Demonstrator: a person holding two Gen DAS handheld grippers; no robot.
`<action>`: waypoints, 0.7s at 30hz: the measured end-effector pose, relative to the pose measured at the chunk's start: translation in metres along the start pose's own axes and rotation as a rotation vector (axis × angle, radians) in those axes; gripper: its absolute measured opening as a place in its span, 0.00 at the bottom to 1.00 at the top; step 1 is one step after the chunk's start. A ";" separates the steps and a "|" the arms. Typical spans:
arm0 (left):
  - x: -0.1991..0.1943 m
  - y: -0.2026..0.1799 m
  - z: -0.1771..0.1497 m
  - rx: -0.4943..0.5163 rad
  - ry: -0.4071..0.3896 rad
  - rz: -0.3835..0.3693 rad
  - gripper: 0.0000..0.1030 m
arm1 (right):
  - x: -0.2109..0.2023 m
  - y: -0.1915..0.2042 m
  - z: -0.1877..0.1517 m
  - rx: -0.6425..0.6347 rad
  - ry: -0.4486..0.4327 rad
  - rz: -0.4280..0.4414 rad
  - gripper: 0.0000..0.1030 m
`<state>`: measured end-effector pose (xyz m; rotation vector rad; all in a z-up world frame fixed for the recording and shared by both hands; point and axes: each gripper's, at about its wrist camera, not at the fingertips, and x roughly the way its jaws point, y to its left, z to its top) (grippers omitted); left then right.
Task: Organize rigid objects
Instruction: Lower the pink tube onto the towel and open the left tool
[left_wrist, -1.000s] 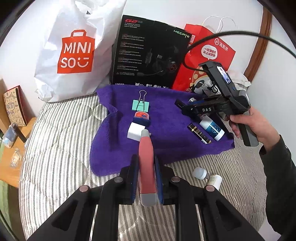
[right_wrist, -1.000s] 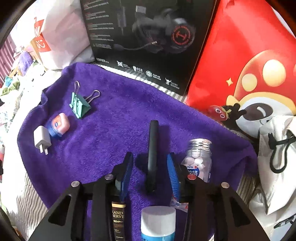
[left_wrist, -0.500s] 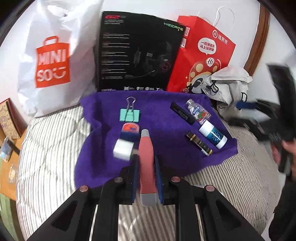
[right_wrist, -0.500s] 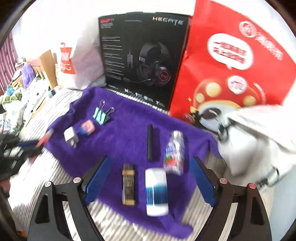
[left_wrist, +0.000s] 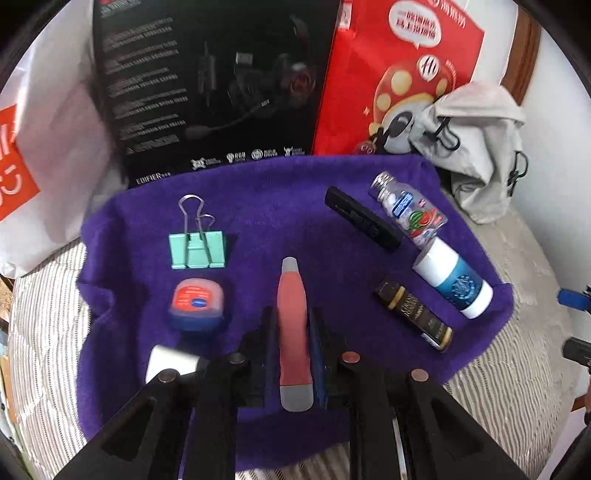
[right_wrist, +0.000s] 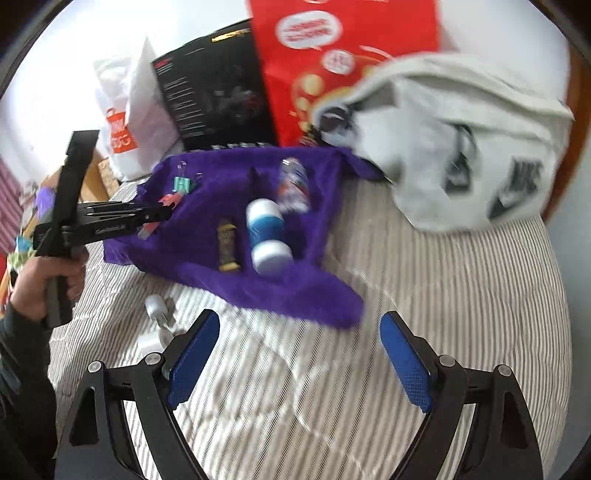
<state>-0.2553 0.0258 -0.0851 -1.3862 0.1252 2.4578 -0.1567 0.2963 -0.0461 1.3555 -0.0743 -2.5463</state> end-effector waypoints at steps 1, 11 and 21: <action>0.004 -0.001 0.000 0.000 0.008 0.007 0.16 | -0.001 -0.003 -0.003 0.009 0.001 0.003 0.85; 0.012 -0.006 -0.008 0.044 0.035 0.064 0.17 | -0.004 -0.016 -0.021 0.035 0.012 0.020 0.85; 0.009 -0.012 -0.011 0.085 0.045 0.098 0.20 | -0.001 -0.012 -0.027 0.017 0.036 0.031 0.85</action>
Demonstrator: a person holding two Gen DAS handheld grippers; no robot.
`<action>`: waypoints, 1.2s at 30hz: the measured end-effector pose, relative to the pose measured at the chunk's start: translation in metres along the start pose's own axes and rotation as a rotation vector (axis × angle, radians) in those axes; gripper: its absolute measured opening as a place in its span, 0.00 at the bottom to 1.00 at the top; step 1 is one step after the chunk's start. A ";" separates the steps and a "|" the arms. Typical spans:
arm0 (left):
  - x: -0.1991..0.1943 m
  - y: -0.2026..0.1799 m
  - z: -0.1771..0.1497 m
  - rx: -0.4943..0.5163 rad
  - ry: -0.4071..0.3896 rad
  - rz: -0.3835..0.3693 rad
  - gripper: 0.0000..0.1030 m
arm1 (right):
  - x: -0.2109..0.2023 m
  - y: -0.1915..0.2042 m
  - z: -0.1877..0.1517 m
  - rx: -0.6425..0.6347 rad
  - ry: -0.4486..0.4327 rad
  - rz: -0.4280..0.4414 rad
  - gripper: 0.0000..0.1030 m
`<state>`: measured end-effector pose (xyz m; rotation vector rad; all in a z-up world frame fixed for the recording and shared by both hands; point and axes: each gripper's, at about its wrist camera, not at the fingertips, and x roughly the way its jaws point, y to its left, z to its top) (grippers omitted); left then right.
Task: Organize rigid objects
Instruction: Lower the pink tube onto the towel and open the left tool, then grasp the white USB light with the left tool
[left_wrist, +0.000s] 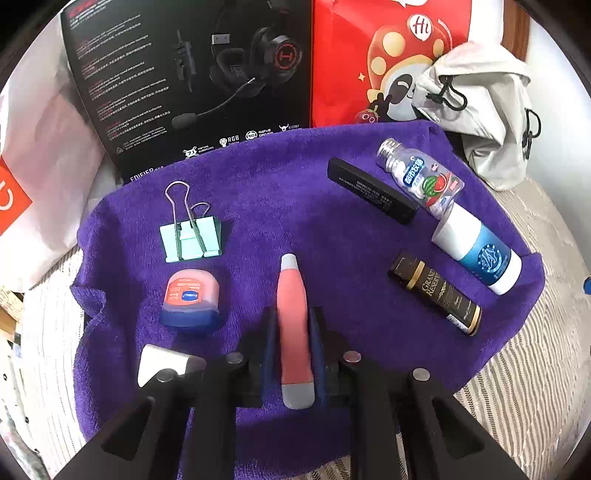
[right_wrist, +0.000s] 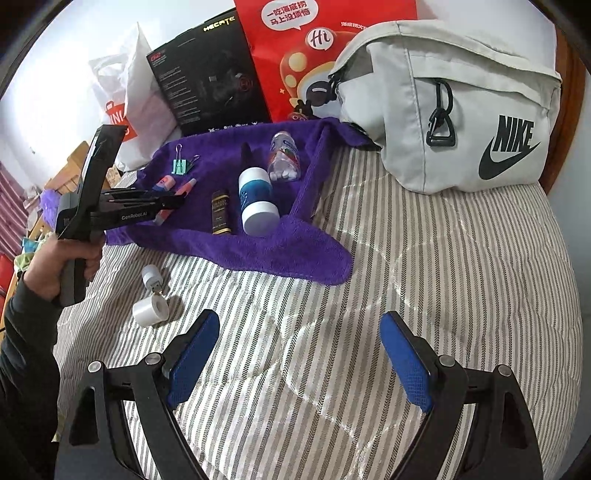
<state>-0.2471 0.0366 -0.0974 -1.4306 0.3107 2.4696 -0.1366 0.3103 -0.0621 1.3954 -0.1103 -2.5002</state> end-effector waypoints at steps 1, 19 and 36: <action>-0.001 -0.001 0.000 0.004 0.007 0.018 0.25 | -0.001 0.000 -0.001 -0.001 0.000 0.001 0.85; -0.091 -0.020 -0.049 -0.030 -0.128 -0.104 1.00 | -0.008 0.026 -0.022 0.009 0.013 0.040 0.85; -0.049 -0.043 -0.081 0.131 -0.106 -0.134 1.00 | -0.020 0.053 -0.070 -0.013 0.055 0.000 0.85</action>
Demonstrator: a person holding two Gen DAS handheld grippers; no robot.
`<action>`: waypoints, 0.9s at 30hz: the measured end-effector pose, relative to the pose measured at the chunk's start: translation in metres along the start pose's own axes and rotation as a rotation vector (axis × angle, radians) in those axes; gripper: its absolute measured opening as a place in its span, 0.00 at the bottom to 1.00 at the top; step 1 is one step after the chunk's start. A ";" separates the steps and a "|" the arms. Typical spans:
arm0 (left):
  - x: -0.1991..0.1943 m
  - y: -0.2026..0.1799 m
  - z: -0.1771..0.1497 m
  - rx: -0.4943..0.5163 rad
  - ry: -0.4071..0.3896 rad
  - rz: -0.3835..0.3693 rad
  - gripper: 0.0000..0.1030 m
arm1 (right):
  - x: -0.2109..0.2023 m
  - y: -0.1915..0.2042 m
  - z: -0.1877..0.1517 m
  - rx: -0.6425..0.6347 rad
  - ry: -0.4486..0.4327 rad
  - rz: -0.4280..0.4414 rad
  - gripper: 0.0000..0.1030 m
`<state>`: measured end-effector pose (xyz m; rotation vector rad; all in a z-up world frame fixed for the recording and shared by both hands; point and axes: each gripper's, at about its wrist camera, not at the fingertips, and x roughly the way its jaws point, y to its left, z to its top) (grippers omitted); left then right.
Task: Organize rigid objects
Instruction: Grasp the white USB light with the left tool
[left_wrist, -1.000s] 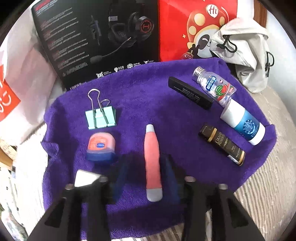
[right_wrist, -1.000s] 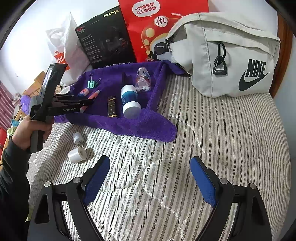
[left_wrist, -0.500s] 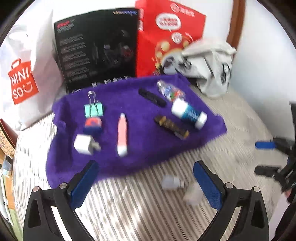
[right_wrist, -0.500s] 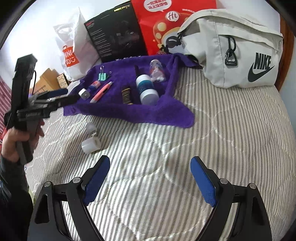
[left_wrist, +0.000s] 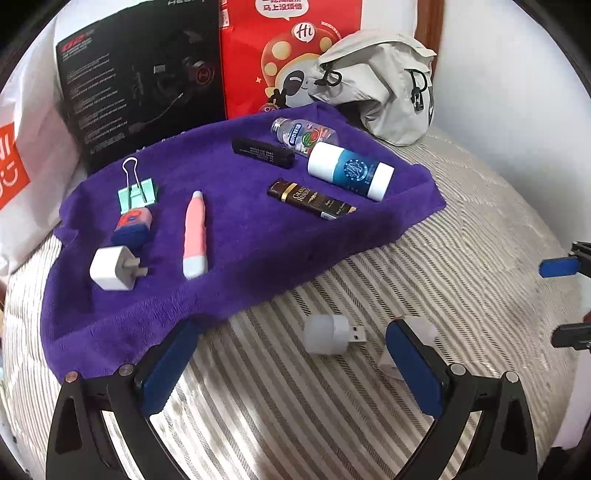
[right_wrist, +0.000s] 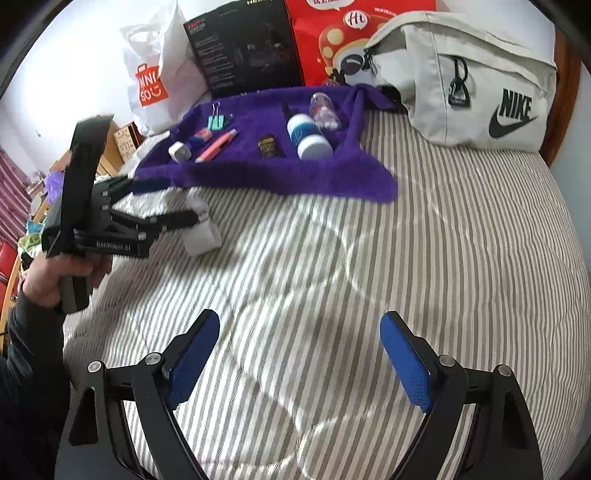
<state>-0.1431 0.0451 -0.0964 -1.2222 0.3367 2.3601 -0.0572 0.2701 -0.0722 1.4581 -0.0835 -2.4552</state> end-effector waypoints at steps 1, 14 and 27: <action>0.001 0.000 0.000 0.003 0.007 0.005 0.99 | 0.000 0.000 -0.005 0.004 0.004 -0.002 0.85; 0.009 -0.004 -0.004 0.029 0.003 -0.076 0.94 | 0.014 -0.002 -0.021 0.014 0.052 -0.005 0.85; 0.005 -0.012 -0.013 0.060 -0.040 -0.040 0.40 | 0.023 -0.005 -0.028 0.017 0.084 -0.010 0.85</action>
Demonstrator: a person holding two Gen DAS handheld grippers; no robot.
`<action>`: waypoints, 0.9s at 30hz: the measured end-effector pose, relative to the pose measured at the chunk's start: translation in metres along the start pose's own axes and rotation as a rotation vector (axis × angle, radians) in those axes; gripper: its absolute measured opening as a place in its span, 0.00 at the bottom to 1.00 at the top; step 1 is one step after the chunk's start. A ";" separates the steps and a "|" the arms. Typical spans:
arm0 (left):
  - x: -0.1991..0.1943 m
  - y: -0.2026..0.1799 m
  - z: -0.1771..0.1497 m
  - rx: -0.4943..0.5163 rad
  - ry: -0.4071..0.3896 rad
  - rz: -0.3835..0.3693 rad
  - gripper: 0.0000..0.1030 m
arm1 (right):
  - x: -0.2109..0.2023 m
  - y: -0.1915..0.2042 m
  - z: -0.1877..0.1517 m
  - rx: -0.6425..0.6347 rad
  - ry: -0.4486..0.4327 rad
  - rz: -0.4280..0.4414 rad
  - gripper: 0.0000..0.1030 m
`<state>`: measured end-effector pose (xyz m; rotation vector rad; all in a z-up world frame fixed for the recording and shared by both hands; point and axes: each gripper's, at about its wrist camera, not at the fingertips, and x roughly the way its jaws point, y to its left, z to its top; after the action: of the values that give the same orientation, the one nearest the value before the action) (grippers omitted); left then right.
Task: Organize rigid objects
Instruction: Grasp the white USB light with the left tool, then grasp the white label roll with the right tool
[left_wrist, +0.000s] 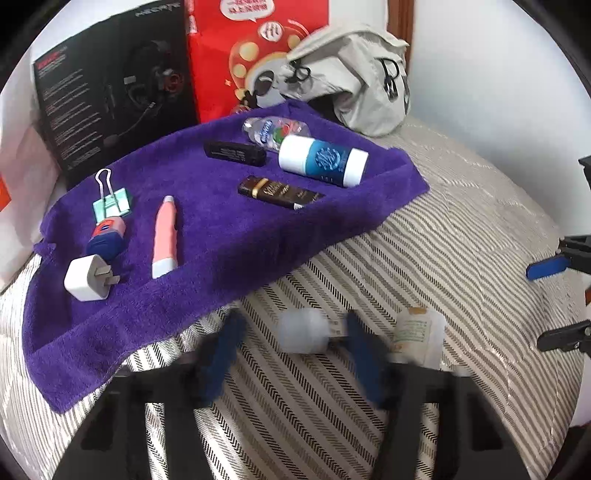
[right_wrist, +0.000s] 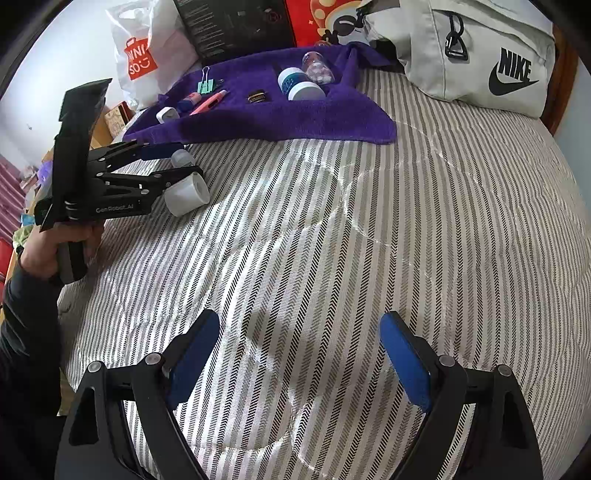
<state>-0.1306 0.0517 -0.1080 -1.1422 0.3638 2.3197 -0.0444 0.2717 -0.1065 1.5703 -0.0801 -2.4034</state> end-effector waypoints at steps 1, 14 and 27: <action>-0.001 0.000 -0.001 -0.009 -0.002 0.002 0.37 | 0.000 0.000 0.000 -0.001 0.001 -0.001 0.85; -0.014 0.018 -0.013 -0.106 0.002 0.019 0.33 | -0.002 0.017 0.018 0.009 -0.085 0.075 0.85; -0.030 0.042 -0.033 -0.206 -0.006 0.041 0.33 | 0.049 0.096 0.053 -0.269 -0.193 0.062 0.59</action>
<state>-0.1174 -0.0082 -0.1039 -1.2345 0.1492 2.4404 -0.0921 0.1619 -0.1100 1.1998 0.1495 -2.3934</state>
